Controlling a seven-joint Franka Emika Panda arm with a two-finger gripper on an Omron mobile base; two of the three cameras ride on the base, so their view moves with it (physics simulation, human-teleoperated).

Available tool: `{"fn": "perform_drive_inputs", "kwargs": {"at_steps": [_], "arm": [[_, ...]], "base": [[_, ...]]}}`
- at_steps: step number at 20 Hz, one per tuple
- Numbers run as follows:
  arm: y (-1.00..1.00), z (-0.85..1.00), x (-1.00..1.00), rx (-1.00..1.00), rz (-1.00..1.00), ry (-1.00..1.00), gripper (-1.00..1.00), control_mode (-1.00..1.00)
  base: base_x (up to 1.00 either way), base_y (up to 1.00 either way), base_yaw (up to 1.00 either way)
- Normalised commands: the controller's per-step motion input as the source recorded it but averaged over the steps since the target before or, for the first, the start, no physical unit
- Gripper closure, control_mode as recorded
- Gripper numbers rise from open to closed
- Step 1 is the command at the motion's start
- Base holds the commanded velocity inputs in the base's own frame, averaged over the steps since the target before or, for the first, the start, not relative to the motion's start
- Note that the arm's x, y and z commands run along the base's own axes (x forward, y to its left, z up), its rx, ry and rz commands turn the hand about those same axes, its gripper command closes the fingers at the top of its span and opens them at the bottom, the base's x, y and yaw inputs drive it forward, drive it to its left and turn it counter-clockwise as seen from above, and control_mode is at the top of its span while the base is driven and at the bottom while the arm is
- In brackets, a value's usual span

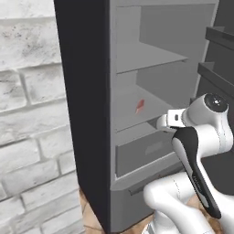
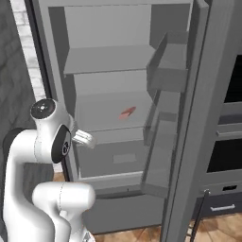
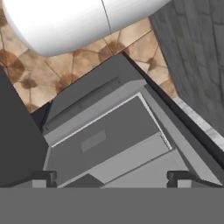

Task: Gather the sweet potato and bell pepper from the fridge and place them on a tray on the dining counter. Then gather the steaks from the fridge and place them on the other tray.

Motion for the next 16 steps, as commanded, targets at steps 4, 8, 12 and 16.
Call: {"fn": "perform_drive_inputs", "kwargs": {"at_steps": [4, 8, 12, 16], "arm": [[0.0, 0.0, 0.0, 0.0, 0.0, 0.0, -1.0, 1.0], [0.0, 0.0, 0.0, 0.0, 0.0, 0.0, -1.0, 1.0], [0.0, 0.0, 0.0, 0.0, 0.0, 0.0, -1.0, 1.0], [0.0, 0.0, 0.0, 0.0, -0.01, -0.02, -1.0, -1.0]], "base": [[0.46, 0.0, -0.16], [0.42, 0.0, -0.14], [0.18, 0.0, -0.08], [0.01, 0.0, -0.03]]}}
